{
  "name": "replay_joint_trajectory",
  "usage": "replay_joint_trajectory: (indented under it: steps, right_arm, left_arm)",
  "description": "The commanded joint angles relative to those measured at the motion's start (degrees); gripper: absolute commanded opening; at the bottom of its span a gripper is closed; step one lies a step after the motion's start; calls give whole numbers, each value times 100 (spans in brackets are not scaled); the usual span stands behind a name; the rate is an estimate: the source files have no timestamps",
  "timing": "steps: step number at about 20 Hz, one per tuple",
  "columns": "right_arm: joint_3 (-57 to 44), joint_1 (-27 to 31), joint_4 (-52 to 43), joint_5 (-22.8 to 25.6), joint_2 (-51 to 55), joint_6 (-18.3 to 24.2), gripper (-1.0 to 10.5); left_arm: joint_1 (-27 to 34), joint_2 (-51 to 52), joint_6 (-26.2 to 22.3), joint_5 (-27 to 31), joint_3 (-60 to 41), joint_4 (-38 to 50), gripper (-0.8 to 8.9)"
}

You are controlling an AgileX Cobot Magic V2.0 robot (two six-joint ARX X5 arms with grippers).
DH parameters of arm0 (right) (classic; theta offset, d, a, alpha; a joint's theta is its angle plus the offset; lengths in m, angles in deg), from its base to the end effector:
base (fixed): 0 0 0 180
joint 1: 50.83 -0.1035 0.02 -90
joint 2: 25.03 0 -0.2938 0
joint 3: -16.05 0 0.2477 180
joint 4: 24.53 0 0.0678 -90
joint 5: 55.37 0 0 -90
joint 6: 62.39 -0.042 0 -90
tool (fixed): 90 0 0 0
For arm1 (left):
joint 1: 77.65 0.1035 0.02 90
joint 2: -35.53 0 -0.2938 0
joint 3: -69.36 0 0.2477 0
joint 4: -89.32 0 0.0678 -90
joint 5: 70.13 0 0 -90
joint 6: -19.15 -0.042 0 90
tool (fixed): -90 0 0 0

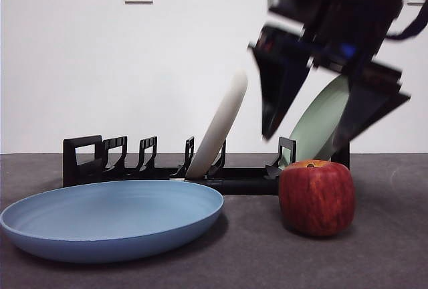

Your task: Take the blue plate from the plate rack,put the plate on the table,take the apple from the table,put the apple in the plate

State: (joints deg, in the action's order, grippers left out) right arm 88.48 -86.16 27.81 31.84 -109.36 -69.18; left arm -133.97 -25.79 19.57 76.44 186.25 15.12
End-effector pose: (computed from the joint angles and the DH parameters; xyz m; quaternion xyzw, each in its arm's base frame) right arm 0.2281 0.1642 0.2459 -0.1013 0.5259 0.2459 0.8079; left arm 0.0875 -0.0681 0.5365 0.1313 0.0895 0.0025 0.9873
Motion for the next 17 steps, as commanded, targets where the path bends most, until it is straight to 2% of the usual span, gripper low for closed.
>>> replay_joint_trajectory:
  steps: [1,5,6,8,10,14,17]
  right_arm:
    - [17,-52,-42,39,-422,20,599]
    - [15,-74,-63,20,-986,2,588]
    - [15,-74,-63,26,-1067,-63,535]
    - [15,-74,-61,20,-1126,-127,308]
    - [17,-90,-61,13,-1121,-136,-19]
    - [125,-166,-28,-24,-957,-310,-9]
    - [691,-424,118,-210,-811,-431,-10]
  left_arm:
    - [20,52,-39,122,-7,-208,463]
    - [20,52,144,181,-7,-603,463]
    - [20,50,164,181,-7,-691,463]
    - [20,50,264,184,-7,-802,463]
    - [20,50,267,186,-7,-861,463]
    - [20,50,264,184,-7,-894,463]
    - [20,37,264,181,-7,-892,463]
